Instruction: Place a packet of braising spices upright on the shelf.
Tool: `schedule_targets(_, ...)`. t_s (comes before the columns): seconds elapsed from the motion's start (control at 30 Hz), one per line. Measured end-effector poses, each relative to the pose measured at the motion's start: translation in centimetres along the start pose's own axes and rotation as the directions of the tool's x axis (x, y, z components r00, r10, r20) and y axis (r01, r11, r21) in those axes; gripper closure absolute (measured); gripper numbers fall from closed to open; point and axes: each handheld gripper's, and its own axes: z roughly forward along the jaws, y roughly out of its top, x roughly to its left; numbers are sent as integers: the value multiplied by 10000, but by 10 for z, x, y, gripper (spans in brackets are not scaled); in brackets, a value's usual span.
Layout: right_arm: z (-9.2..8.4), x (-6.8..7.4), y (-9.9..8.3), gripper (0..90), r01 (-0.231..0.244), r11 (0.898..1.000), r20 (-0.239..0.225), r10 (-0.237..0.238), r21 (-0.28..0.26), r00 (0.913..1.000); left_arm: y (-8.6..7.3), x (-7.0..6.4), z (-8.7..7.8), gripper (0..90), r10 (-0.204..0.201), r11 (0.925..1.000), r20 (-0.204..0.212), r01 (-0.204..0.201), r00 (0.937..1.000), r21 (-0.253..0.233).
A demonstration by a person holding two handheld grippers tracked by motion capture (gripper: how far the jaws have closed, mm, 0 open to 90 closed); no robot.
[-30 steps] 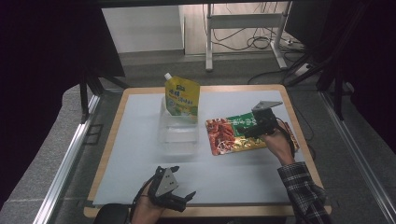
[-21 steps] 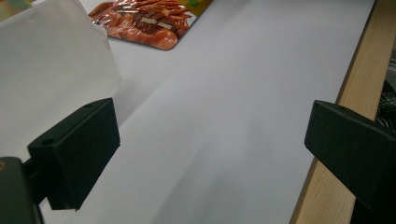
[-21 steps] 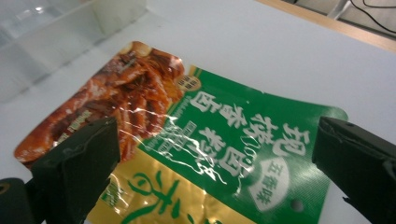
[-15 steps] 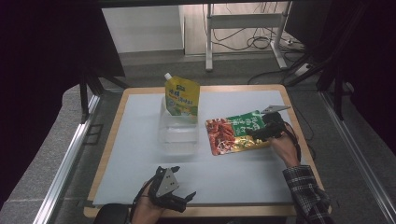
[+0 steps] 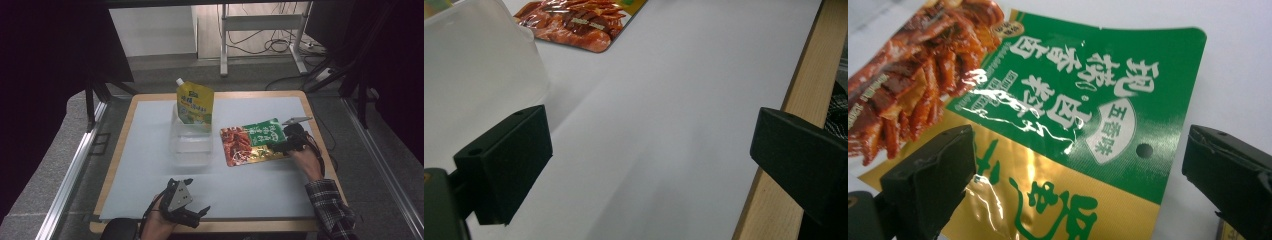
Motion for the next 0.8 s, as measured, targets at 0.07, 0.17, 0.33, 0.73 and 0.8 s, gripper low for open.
schedule_targets(0.07, 1, 0, -1, 8, -64, 9999, -15, 65, 123, 10000, 0, 0, 0, 30, 23, 10000, 11, -23, 10000, 16)
schedule_targets(0.17, 4, -2, -3, 8, -139, 9994, -24, 140, 320, 9999, 0, 0, 0, 30, 51, 10000, 18, -51, 10000, 33)
schedule_targets(0.33, 6, -4, -5, 8, -307, 9982, 1, 307, 525, 9995, 0, -1, 0, 30, 65, 10000, 17, -65, 10000, 37)
schedule_targets(0.73, 11, -5, -8, 9, -714, 9944, -374, 744, 777, 9965, 0, -1, 1, 30, 137, 9999, 25, -137, 9999, 77)
schedule_targets(0.8, 11, -4, -8, 9, -786, 9940, -549, 829, 754, 9950, 0, -1, 1, 30, 147, 9999, 26, -147, 9999, 81)
